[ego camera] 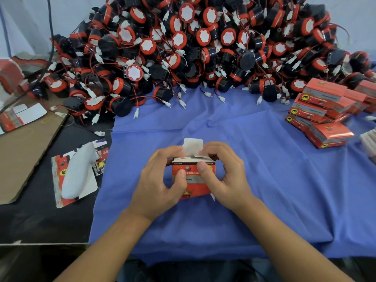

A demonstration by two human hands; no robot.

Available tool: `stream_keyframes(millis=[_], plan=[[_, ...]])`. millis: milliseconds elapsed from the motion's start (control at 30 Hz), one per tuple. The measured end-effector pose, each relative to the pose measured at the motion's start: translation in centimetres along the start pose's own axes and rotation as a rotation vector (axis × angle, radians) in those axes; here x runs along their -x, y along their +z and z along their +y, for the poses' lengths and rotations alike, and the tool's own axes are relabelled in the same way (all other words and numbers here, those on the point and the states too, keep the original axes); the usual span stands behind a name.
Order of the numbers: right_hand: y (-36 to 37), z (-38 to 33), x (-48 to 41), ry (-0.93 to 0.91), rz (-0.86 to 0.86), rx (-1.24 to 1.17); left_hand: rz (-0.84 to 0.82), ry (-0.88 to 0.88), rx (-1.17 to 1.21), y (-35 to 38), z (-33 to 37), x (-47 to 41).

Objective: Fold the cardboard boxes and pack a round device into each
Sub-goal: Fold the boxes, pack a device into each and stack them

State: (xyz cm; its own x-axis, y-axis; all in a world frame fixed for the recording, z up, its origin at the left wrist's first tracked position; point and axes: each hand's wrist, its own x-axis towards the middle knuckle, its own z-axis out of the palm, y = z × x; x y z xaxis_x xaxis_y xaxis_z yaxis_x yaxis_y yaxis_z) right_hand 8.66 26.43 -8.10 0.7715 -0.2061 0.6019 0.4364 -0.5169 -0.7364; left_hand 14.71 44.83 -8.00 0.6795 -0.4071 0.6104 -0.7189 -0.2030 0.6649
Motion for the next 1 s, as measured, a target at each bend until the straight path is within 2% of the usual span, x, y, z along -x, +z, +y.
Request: stream_keyframes(millis=[100,233,433,667,1000], plan=[[-0.01,-0.17,0.04,0.027,-0.037,-0.062,-0.015,-0.007,0.003,-0.12,0.19,0.01],[-0.28,0.04,-0.08,-0.075,-0.084,0.048,0.001,-0.024,0.006,-0.02,0.28,0.18],[-0.16,0.02,0.1,-0.052,-0.048,0.059,0.059,0.081,0.033,0.16,-0.09,0.1],[-0.12,-0.3,0.19,-0.082,-0.038,0.074,-0.122,0.085,-0.044,-0.14,0.07,-0.4],[0.12,0.07,0.39,-0.109,-0.049,0.093,-0.077,0.081,-0.011,0.22,-0.04,-0.03]])
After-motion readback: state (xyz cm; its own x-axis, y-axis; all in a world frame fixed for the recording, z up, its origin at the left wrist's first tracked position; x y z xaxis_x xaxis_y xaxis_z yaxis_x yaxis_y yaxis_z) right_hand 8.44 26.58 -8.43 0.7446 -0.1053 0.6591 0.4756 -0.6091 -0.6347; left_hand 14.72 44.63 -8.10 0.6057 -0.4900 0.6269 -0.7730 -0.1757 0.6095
